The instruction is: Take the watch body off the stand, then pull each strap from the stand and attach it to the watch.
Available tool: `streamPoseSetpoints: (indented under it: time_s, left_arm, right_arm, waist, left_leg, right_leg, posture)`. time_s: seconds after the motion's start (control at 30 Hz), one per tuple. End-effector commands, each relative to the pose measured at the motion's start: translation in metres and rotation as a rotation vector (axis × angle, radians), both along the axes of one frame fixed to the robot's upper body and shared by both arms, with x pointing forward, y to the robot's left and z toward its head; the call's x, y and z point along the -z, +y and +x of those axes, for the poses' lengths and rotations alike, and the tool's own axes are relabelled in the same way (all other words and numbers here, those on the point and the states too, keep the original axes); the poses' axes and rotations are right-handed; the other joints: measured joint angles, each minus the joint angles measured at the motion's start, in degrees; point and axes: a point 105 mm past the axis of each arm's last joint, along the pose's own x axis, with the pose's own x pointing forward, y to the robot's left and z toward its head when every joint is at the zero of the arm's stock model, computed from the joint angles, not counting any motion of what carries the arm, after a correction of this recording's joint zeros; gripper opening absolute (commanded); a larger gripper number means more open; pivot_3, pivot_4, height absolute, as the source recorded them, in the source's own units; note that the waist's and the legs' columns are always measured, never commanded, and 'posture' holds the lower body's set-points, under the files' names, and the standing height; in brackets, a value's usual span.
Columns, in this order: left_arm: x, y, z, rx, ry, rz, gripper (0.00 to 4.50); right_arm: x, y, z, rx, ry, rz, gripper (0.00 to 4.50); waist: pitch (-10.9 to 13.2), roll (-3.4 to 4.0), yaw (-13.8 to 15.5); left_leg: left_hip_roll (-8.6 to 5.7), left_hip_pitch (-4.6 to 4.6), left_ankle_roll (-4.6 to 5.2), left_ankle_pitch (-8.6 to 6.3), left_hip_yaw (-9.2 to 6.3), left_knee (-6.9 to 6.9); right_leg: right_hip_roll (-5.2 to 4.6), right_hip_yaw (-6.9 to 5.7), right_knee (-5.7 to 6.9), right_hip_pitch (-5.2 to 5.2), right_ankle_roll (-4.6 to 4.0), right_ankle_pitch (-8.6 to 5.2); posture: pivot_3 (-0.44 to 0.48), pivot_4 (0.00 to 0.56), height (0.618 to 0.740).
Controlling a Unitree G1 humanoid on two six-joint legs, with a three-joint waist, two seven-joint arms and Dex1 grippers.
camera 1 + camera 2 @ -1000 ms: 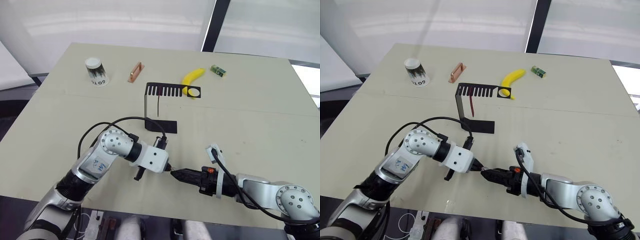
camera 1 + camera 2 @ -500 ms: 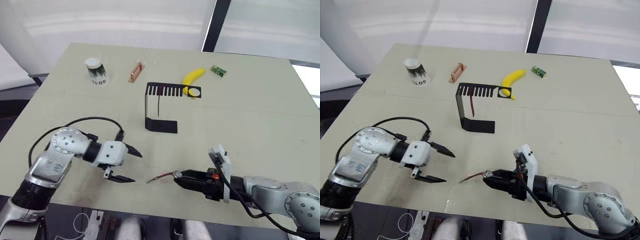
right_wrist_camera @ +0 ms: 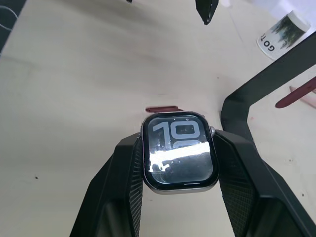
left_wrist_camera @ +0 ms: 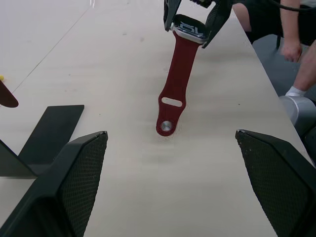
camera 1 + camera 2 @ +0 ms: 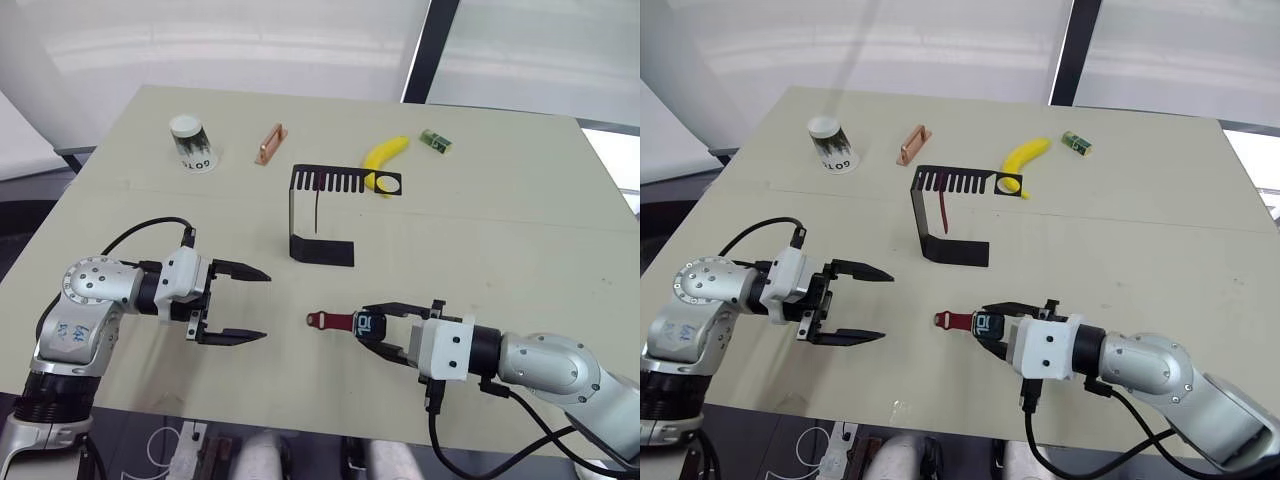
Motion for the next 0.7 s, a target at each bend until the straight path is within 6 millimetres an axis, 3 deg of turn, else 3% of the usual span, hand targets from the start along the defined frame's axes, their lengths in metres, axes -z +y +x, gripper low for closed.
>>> streamPoseSetpoints:
  time_s: [0.03, 0.2, 0.4, 0.53, 0.7]
  left_arm:
    - [-0.007, -0.009, -0.008, 0.058, -0.033, -0.037, 4.50]
    - [-0.007, -0.013, -0.009, 0.068, -0.032, -0.035, 4.50]
    - [-0.026, 0.002, 0.000, 0.003, -0.055, -0.069, 4.50]
    - [-0.016, 0.024, 0.002, -0.053, -0.021, -0.023, 4.50]
    - [-0.009, 0.033, 0.000, -0.093, -0.005, -0.017, 4.50]
  right_arm:
    - [0.006, -0.002, -0.004, -0.071, -0.147, -0.051, 1.61]
    - [0.006, -0.001, -0.002, -0.077, -0.144, -0.024, 1.61]
    - [-0.006, 0.048, 0.016, -0.155, 0.106, 0.240, 1.61]
    - [0.027, 0.059, 0.015, -0.245, 0.236, 0.091, 1.61]
    - [0.049, 0.048, 0.016, -0.189, 0.327, 0.030, 1.61]
  waist:
    - [0.0, 0.00, 0.0]
    - [0.0, 0.00, 0.1]
    - [0.0, 0.00, 0.0]
    - [0.0, -0.03, -1.4]
    - [0.1, -0.02, -1.2]
  left_leg:
    - [0.00, 0.00, 0.00, 0.00, 0.01, 0.00]
    - [0.00, 0.04, -0.02, 0.00, 0.01, 0.00]
    - [0.01, 0.08, -0.02, 0.00, 0.02, 0.01]
    - [0.03, 0.15, -0.05, 0.03, -0.02, 0.05]
    - [-0.01, 0.04, 0.06, -0.03, -0.03, 0.05]
  right_leg:
    - [0.00, 0.01, 0.01, 0.00, 0.00, 0.00]
    - [0.00, 0.01, 0.07, 0.00, -0.01, -0.01]
    - [0.01, 0.04, 0.10, 0.01, -0.02, -0.01]
    - [0.02, 0.04, 0.31, 0.01, -0.10, -0.05]
    - [-0.05, -0.05, 0.22, -0.02, -0.09, -0.04]
  posture:
    - [0.000, 0.150, 0.729]
    - [0.000, 0.150, 0.729]
    - [0.000, 0.150, 0.729]
    - [0.000, 0.150, 0.729]
    - [0.000, 0.150, 0.729]
